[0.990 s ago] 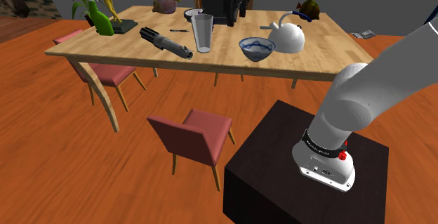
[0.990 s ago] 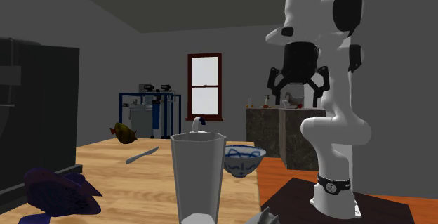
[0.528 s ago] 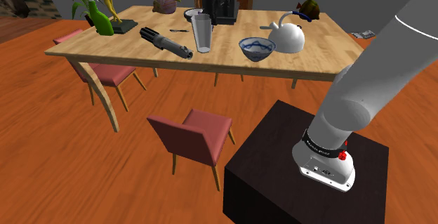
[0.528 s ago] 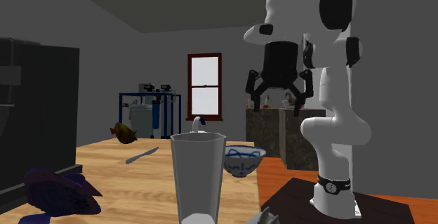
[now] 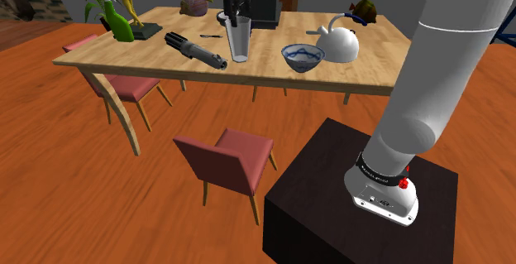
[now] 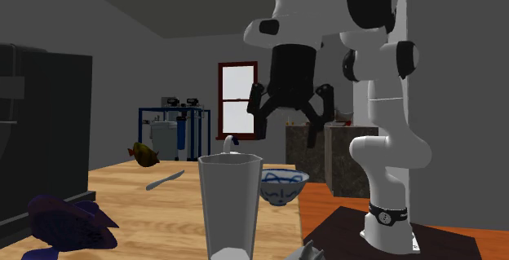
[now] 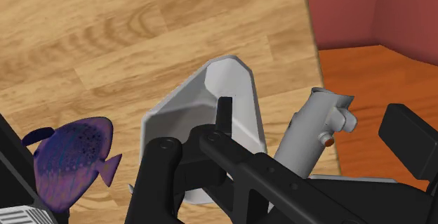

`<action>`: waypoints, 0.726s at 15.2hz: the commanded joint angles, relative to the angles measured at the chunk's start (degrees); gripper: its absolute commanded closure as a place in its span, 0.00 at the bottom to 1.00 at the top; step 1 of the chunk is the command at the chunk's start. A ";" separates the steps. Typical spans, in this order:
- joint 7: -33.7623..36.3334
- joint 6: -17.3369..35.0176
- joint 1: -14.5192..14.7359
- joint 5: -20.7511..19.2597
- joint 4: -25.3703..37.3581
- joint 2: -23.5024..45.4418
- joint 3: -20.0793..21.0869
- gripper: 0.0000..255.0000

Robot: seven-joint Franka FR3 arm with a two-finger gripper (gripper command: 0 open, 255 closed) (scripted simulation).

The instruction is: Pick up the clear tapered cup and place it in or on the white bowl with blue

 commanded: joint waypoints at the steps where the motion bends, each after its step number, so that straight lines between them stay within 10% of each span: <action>1: -0.60 -0.61 -0.19 -0.03 5.57 4.94 -0.13 0.00; 4: -1.44 -2.46 -0.51 0.04 14.17 11.67 -0.27 0.00; 11: -1.28 3.08 -0.80 -0.02 8.33 11.34 -0.40 0.00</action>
